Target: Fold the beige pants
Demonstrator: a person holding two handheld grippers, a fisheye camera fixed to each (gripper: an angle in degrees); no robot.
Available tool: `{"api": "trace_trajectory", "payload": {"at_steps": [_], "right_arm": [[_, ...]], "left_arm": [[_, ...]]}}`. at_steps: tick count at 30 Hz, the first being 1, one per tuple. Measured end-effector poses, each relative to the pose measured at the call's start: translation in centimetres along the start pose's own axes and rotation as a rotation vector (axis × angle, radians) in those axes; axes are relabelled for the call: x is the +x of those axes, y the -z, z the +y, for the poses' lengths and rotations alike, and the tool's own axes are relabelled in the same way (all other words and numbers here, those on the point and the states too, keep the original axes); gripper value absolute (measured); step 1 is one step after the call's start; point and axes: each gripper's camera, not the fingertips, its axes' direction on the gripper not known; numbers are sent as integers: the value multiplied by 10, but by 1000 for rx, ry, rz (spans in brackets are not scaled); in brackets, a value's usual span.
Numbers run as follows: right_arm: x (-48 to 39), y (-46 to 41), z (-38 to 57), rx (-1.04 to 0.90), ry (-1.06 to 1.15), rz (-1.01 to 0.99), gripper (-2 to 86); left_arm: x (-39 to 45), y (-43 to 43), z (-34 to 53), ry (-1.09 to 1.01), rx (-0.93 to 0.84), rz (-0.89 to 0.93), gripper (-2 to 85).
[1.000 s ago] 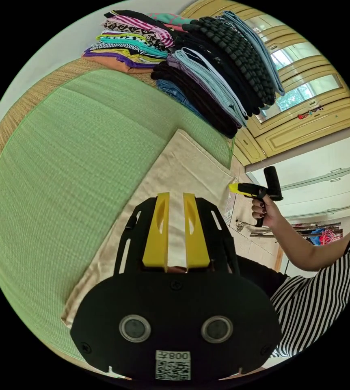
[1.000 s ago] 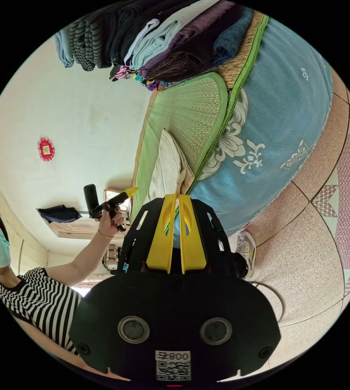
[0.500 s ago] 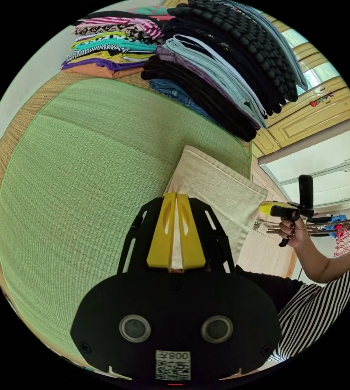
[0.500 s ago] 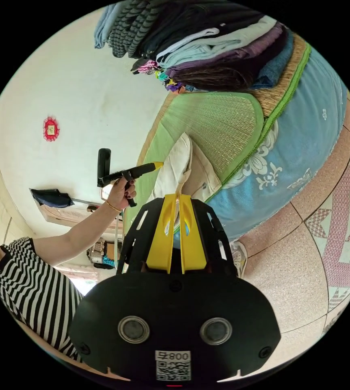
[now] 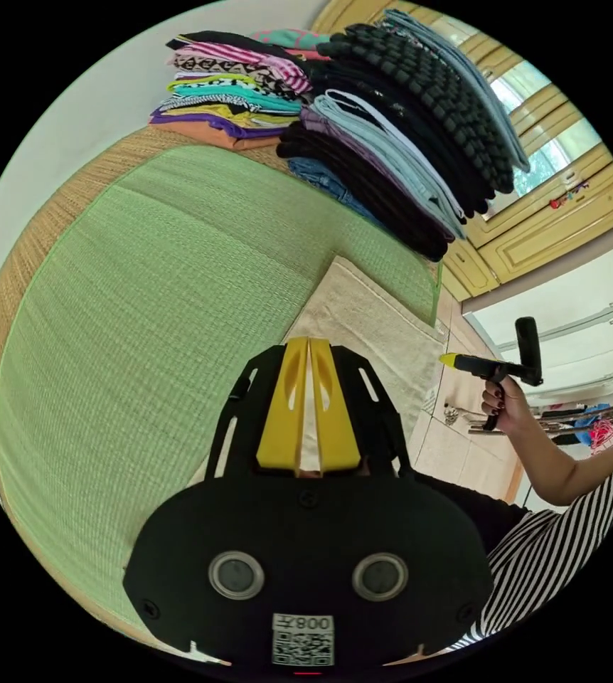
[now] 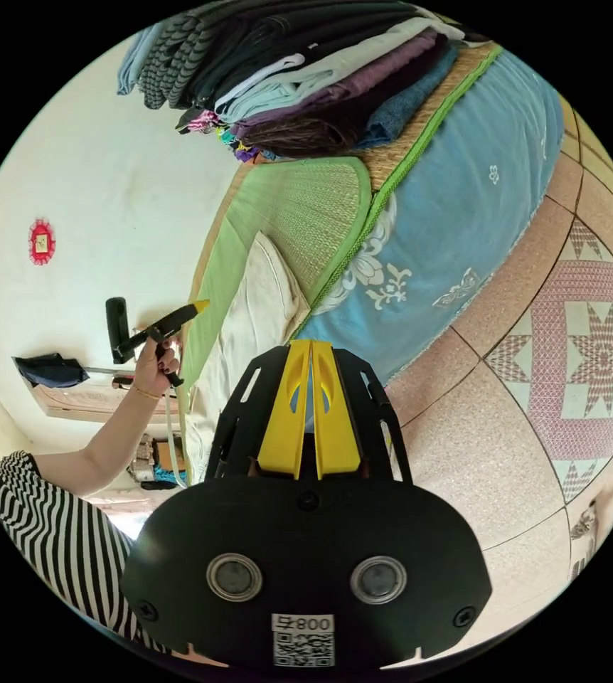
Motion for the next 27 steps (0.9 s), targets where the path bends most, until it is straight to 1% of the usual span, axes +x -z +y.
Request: {"api": "trace_trajectory", "payload": {"at_steps": [3,5,7,9,10,11,13,17,21,25,27], "right_arm": [[-30,1,-3,-10,89,13,0],[-60,-8,-6,-45,187,10,1],[-109,-33,-9,-131,340,-44,2],[-151,-62,-9,-219,460,-124,4],[-180,-85,-7,-287,546,-178,7],[-195,-97,-5,-321,584,-199,8],[-251,-144,3,-436,719,-251,19],[-327,-207,16,-546,883,-257,46],[-403,-277,31,-658,1052,-171,72],[-458,-337,49,-763,1180,-82,77],[-476,-357,56,-779,1221,-31,76]], "left_arm": [[-19,52,63,107,97,54,21],[-35,83,108,197,127,32,32],[-60,122,172,350,145,-50,46],[-80,147,215,475,148,-86,58],[-92,161,240,547,159,-79,66],[-99,167,251,579,168,-74,70],[-119,188,283,641,184,-75,83],[-144,207,305,639,139,-87,97],[-170,216,323,609,55,-71,90],[-179,238,347,573,94,-24,53],[-180,250,358,560,110,-20,42]]}}
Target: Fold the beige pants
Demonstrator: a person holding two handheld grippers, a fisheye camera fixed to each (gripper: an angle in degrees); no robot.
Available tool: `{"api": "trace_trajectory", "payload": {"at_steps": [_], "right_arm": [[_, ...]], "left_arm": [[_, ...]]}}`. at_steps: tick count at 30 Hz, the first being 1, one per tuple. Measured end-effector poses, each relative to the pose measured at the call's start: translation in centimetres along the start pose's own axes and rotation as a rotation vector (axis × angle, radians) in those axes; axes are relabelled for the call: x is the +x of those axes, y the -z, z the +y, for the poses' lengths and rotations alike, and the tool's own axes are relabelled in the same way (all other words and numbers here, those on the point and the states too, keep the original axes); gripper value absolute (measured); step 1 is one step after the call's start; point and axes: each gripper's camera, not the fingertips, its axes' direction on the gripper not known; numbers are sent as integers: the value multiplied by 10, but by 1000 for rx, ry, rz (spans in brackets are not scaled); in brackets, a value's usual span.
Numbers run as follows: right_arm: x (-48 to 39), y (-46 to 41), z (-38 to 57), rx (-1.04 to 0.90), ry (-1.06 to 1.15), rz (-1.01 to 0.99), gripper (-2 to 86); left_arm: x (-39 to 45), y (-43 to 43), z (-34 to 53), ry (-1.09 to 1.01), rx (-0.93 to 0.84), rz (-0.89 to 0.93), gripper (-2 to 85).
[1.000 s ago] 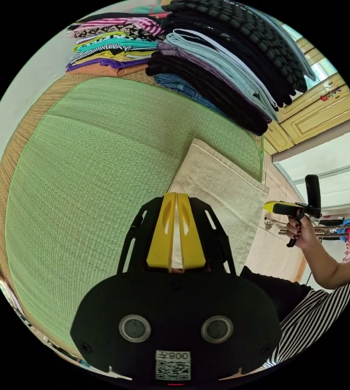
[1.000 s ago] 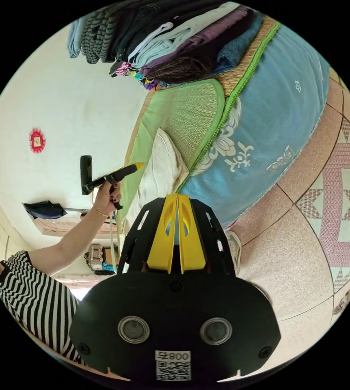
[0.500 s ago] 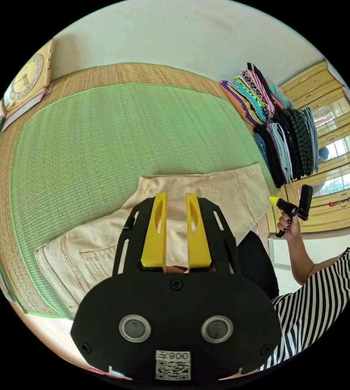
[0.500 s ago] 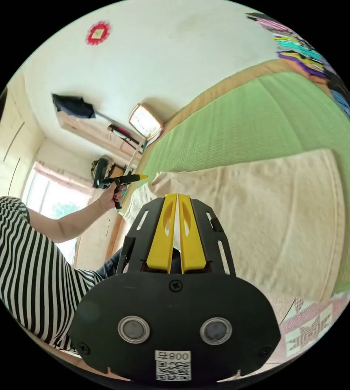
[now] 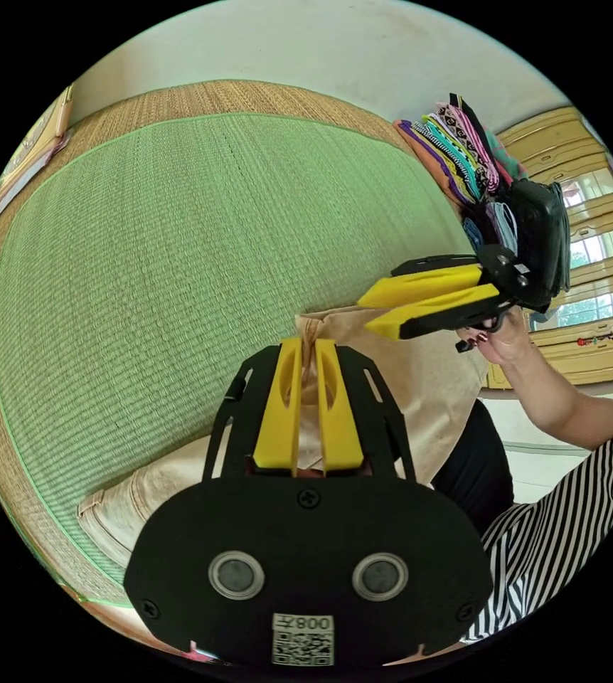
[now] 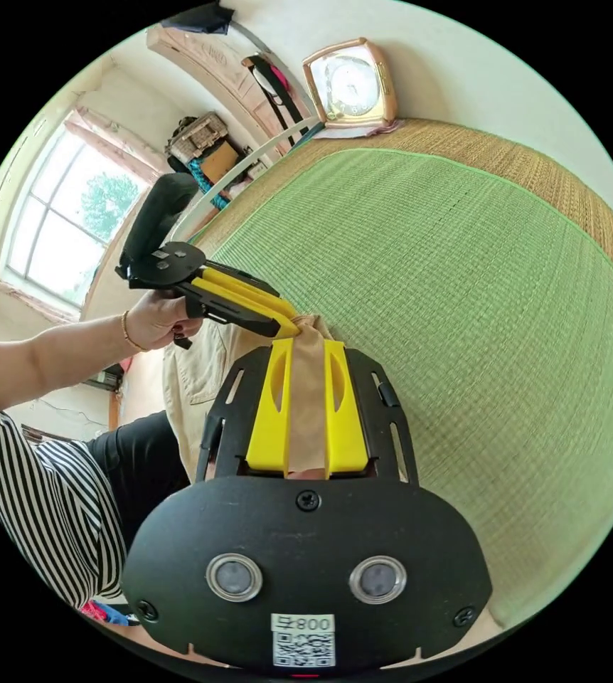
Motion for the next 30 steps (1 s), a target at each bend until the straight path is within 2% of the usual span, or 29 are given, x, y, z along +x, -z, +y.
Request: {"api": "trace_trajectory", "payload": {"at_steps": [8,12,16,18,22,26,30], "right_arm": [[-21,-26,-64,-125,101,14,65],[-30,-25,-80,-154,107,15,30],[-34,-14,-92,-123,75,-15,13],[-35,-9,-95,-107,54,-33,10],[-38,-1,-101,-79,19,-63,9],[-42,6,-105,-70,-4,-69,9],[-46,15,-110,-64,-22,-75,8]], "left_arm": [[-29,60,41,-28,81,27,30],[-51,108,75,3,179,27,49],[-99,164,133,156,199,-135,75],[-125,184,163,269,215,-141,80],[-173,211,227,502,278,-79,94],[-197,209,249,533,302,113,93],[-202,215,254,516,259,100,57]]}}
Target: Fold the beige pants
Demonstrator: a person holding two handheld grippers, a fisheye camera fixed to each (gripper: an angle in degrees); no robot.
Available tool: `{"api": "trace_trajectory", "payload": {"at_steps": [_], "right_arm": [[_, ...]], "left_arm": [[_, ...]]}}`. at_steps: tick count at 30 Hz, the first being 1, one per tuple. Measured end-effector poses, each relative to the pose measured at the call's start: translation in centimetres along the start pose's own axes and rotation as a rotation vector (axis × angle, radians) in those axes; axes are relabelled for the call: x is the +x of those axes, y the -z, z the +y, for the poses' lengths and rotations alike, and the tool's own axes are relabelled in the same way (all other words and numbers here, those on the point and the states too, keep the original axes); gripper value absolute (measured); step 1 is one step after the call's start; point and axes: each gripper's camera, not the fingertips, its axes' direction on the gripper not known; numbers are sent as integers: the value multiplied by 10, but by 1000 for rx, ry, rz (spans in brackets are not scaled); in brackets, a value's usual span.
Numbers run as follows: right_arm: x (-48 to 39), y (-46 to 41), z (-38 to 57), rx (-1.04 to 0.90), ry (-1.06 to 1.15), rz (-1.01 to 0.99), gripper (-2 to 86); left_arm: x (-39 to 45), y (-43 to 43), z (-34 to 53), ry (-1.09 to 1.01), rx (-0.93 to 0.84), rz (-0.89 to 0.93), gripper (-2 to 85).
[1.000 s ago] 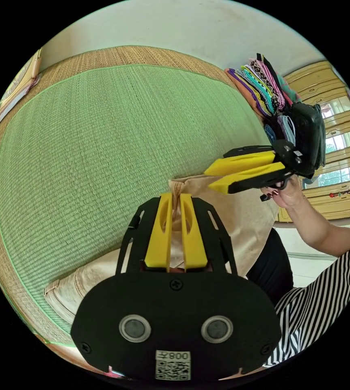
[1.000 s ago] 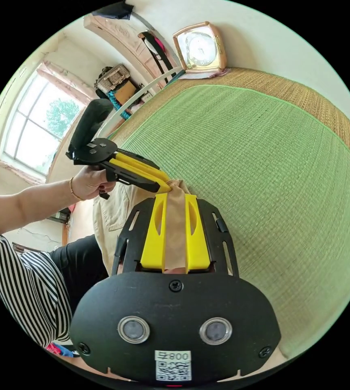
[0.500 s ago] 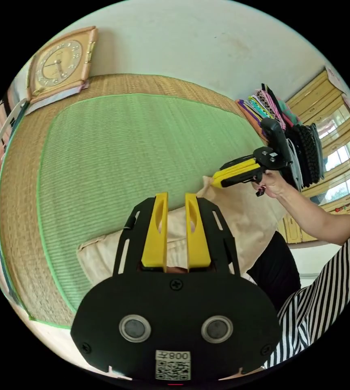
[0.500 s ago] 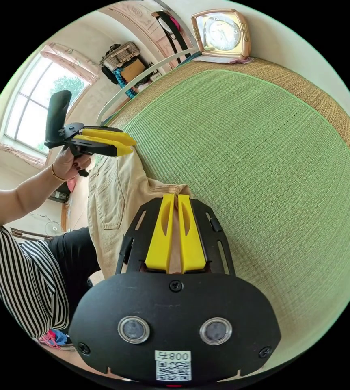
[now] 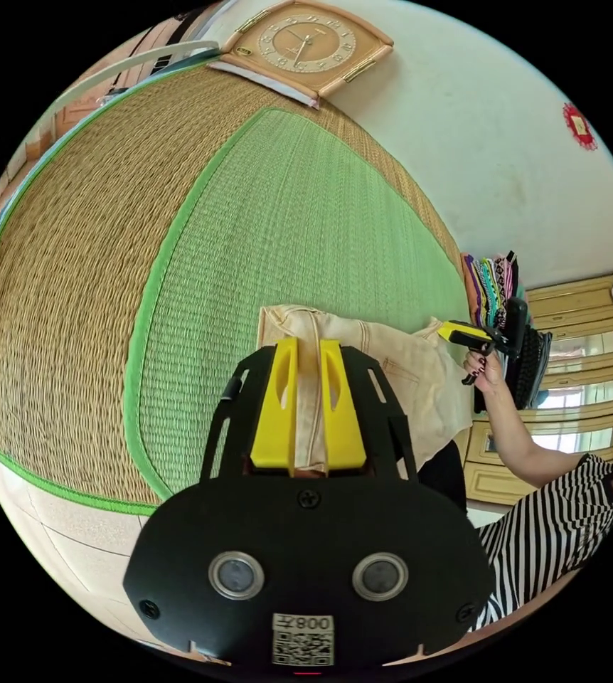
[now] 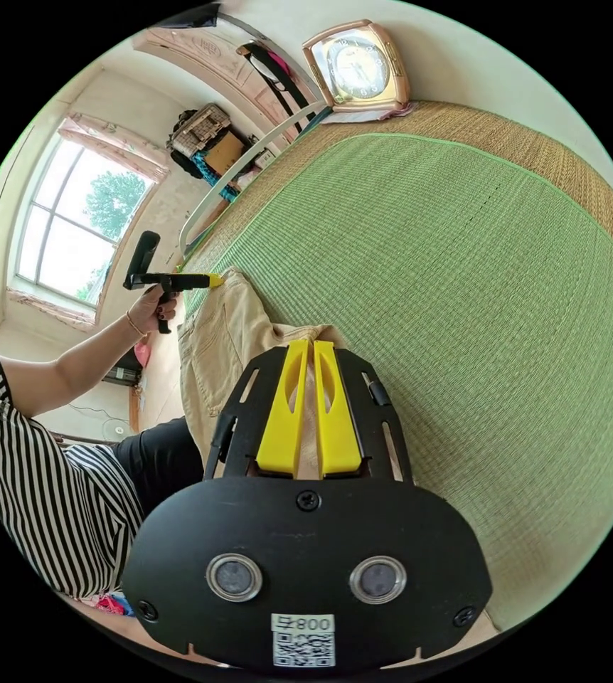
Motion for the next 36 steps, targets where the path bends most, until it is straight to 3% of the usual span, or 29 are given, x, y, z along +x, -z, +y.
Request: {"api": "trace_trajectory", "payload": {"at_steps": [7,15,20,23,27,32,36], "right_arm": [[20,29,11,162,-167,-149,6],[39,0,4,82,-301,-88,7],[48,2,18,139,-355,-168,11],[48,13,35,228,-371,-213,10],[42,43,63,342,-369,-192,3],[10,49,97,283,-328,10,1],[7,19,117,142,-383,222,1]], "left_arm": [[1,39,25,-62,106,-53,27],[-9,22,32,-9,86,-106,49],[5,28,47,-19,167,-193,56],[26,24,55,-79,212,-203,53],[71,-18,50,-256,124,-77,41],[136,-88,28,-467,7,-2,25],[178,-144,8,-554,-34,-72,11]]}}
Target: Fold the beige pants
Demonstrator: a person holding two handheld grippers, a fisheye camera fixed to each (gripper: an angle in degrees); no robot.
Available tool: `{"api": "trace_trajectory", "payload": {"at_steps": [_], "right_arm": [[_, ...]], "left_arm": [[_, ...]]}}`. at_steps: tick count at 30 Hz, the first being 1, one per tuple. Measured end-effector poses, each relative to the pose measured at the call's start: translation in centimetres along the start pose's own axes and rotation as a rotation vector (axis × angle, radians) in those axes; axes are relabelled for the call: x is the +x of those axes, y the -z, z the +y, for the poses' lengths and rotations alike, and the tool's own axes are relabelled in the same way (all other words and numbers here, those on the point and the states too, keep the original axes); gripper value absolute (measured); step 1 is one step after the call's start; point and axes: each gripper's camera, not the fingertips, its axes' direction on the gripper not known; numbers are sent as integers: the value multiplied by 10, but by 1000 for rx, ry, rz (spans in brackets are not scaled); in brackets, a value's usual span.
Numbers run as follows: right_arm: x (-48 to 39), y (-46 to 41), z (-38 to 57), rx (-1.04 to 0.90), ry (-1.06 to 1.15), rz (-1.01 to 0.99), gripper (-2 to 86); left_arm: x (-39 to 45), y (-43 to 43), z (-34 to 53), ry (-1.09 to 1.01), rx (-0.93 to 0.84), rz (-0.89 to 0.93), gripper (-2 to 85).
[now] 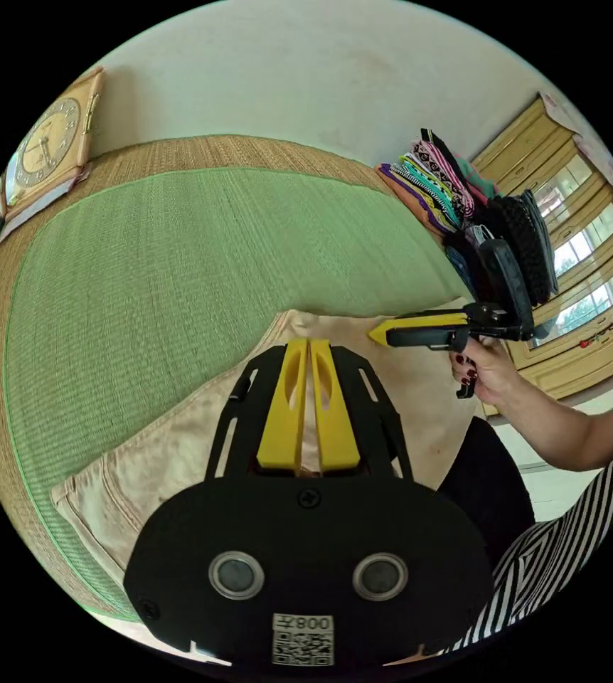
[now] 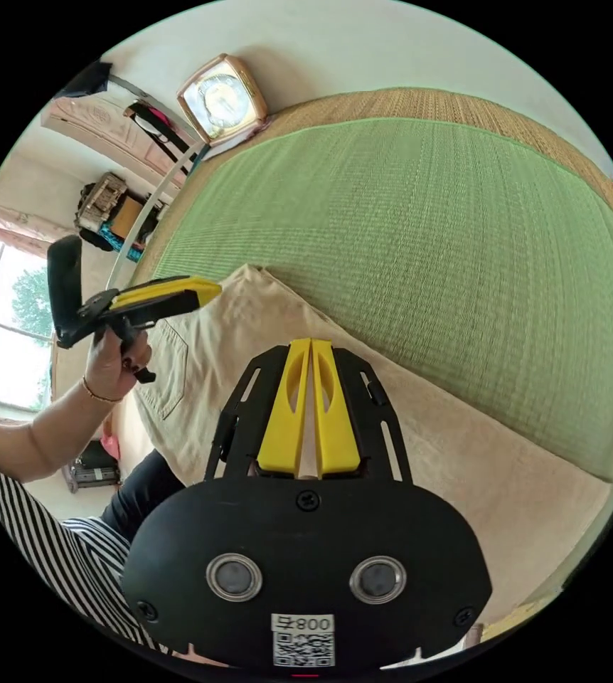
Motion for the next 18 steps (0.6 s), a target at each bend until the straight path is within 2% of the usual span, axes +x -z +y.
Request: {"api": "trace_trajectory", "payload": {"at_steps": [2,3,6,9,11,13,15,18], "right_arm": [[0,-3,8,37,3,5,1],[0,-4,11,44,8,11,1],[4,-1,18,27,0,2,1],[7,13,34,83,4,25,1],[15,18,42,110,-20,59,1],[32,8,45,63,-59,82,1],[45,10,49,70,-97,13,1],[43,28,66,102,-76,42,1]], "left_arm": [[3,-22,-11,9,-36,-76,7],[2,-41,-16,8,-110,-91,5],[0,-54,-21,85,-87,-18,3],[16,-61,-27,64,-21,-6,2],[23,-76,-34,55,-28,-6,2],[26,-112,-44,57,-132,-24,2],[27,-121,-48,90,-105,1,1],[42,-125,-48,81,-80,9,1]]}}
